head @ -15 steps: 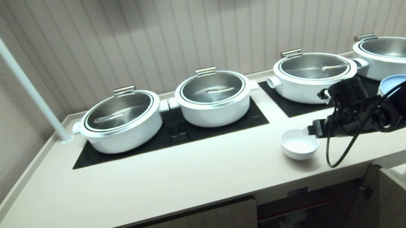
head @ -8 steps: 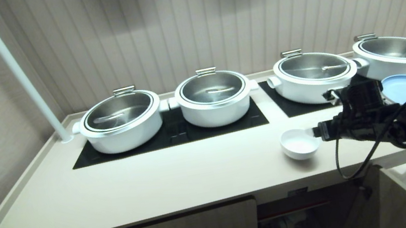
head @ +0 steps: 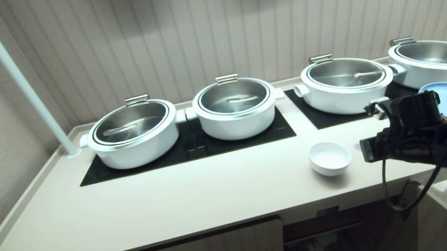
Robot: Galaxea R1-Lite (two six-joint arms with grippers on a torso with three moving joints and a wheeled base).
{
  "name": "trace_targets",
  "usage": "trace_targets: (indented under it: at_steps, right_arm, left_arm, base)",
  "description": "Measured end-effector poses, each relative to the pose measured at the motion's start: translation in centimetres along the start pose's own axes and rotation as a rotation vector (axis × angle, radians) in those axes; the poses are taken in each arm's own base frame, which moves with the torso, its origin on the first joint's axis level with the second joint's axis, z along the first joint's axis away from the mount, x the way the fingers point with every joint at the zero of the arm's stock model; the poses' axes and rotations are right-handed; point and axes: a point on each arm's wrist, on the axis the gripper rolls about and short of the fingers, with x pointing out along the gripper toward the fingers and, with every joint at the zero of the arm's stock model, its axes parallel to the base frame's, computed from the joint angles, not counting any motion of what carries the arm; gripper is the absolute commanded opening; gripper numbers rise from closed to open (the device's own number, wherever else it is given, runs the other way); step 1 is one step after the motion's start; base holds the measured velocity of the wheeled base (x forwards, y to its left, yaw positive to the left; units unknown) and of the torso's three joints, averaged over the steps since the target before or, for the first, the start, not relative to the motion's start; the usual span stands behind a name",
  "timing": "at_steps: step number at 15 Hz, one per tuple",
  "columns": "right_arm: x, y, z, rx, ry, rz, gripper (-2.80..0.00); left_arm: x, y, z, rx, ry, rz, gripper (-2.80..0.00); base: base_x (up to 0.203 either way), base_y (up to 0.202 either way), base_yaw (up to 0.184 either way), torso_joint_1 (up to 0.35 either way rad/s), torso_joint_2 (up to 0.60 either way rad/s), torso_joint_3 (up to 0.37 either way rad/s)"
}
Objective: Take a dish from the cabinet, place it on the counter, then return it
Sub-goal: Place it on the table, then pick up the bowl from the table
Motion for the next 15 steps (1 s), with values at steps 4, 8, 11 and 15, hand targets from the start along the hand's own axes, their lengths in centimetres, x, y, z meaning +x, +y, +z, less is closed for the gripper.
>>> trace_targets:
  at_steps: [4,8,11,15]
  right_arm:
    - [-1.5,0.0,0.2,0.009,-0.014,0.004,-2.8]
    - [-3.1,0.0,0.5,0.009,-0.035,0.013,-2.8]
    - [-4.7,0.4,0.6,0.003,-0.053,0.034,-2.8]
    - [-8.2,1.3,0.2,-0.014,-0.082,0.079,-2.8]
  left_arm:
    - [0.0,0.0,0.0,0.0,0.0,0.0,-2.8]
    - [0.0,0.0,0.0,0.0,0.0,0.0,-2.8]
    - [0.0,0.0,0.0,0.0,0.0,0.0,-2.8]
    - [0.0,0.0,0.0,0.0,0.0,0.0,-2.8]
  base:
    - [0.0,0.0,0.0,0.0,0.0,0.0]
    - [0.0,0.0,0.0,0.0,0.0,0.0]
    - [0.0,0.0,0.0,0.0,0.0,0.0]
    - [0.0,0.0,0.0,0.0,0.0,0.0]
